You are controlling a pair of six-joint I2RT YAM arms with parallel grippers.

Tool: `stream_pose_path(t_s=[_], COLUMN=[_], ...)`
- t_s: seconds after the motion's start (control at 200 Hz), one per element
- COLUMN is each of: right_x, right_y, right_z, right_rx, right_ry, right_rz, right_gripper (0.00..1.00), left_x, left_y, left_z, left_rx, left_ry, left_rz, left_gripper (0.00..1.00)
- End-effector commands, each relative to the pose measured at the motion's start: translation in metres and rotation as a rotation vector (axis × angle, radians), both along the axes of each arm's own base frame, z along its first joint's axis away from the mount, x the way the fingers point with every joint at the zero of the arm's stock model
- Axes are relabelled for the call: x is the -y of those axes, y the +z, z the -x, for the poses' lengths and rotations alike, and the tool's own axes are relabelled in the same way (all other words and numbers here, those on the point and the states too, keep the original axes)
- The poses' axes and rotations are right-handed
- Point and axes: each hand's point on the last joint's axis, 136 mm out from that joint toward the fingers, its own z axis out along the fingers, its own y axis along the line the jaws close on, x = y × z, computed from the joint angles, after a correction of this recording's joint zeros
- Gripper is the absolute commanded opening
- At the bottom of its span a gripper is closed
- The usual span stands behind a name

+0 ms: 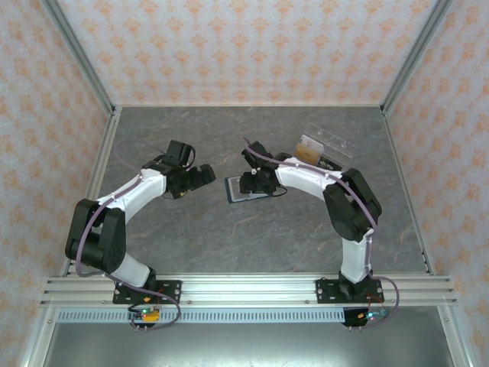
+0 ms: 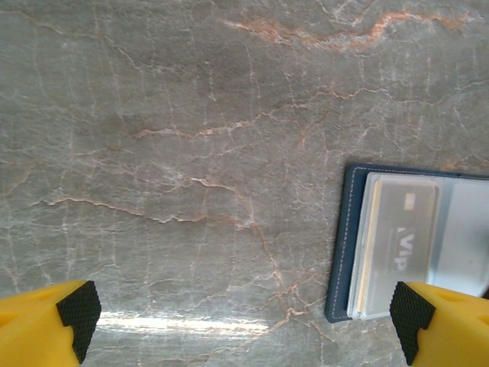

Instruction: Take the credit cards out of the card holder

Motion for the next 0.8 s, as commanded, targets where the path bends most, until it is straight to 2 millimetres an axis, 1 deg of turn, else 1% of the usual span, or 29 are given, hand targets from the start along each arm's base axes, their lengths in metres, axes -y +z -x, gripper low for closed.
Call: stream_pose_path(t_s=[0.0,0.26,0.44,0.535,0.606,0.796], right_x=[-0.001,0.007,0.014,0.019,0.022,0.027], right_y=[-0.004,-0.019,-0.035,-0.042,-0.047,-0.055], right_z=[-0.005,-0.012,-0.008,-0.005,-0.003,0.001], right_rx=[-0.027,-0.035,-0.063,-0.08,-0.094,-0.118], right_ry=[-0.026,-0.031,-0.037,-0.051,-0.059,-0.078], right_rz=[0.02,0.11,0.153,0.167,0.167,0.167], right_gripper=[0.53,0.51,0.49,0.43,0.39,0.35], left_x=[0.004,0.018,0.036,0.047,0.056,0.082], left_y=[0.001,-0.003,-0.006,-0.008,-0.01,-0.013], left_z=[-0.003,-0.005,-0.006,-0.008,-0.009,-0.015], left_rx=[0.006,0.0,-0.003,-0.002,-0.004,-0.005], left_ry=[0.007,-0.039,-0.077,-0.098,-0.109,-0.143], left_rz=[0.047,0.089,0.142,0.173,0.204,0.285], left_gripper=[1.0,1.0,0.93,0.86,0.79,0.57])
